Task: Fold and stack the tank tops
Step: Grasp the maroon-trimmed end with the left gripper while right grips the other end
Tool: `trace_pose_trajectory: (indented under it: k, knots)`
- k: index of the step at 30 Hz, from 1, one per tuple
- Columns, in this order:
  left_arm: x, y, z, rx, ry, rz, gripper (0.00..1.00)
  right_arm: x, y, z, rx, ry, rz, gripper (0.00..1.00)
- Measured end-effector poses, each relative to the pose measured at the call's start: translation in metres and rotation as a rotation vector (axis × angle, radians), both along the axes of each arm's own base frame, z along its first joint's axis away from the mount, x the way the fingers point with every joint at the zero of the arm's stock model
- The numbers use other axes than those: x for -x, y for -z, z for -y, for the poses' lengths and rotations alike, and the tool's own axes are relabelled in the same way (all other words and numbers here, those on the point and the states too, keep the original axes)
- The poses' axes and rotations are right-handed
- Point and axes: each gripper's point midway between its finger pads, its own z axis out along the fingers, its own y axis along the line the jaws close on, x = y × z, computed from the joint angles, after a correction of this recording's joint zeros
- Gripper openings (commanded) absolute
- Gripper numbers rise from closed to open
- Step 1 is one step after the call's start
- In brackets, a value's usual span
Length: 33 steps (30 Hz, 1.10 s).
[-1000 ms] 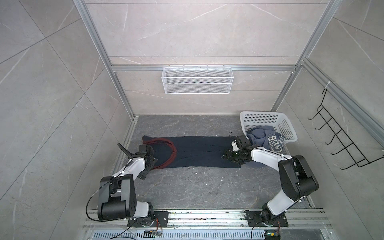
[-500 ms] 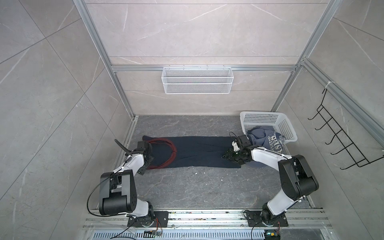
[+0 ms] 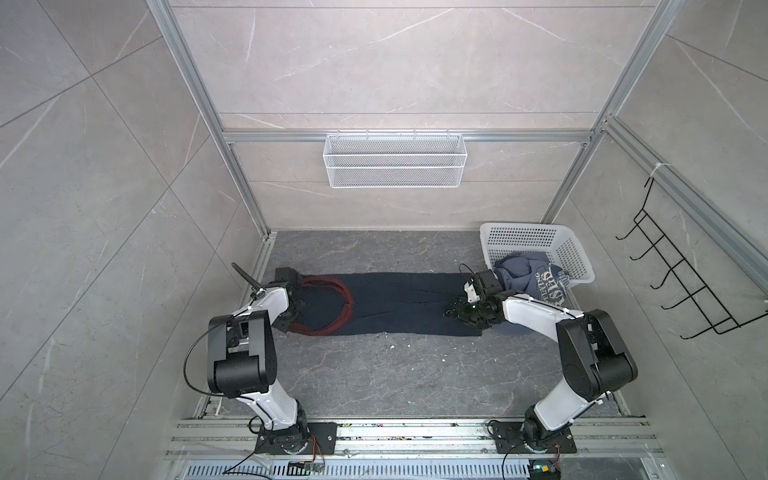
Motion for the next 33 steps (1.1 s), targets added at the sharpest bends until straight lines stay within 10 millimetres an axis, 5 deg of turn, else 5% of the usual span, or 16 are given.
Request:
trace_pose_trajectory:
  k: [12,21,33]
  knots:
    - [-0.020,0.005,-0.012,-0.005,0.001,-0.049,0.36,0.000,0.000,0.001,0.004,0.004,0.001,0.76]
    - [-0.014,0.004,-0.017,-0.029,0.018,-0.097,0.09,0.000,-0.001,0.005,0.021,0.011,0.003,0.76]
    - [-0.025,-0.020,-0.031,-0.037,-0.012,-0.119,0.08,-0.009,0.008,0.015,0.101,0.042,-0.009,0.76]
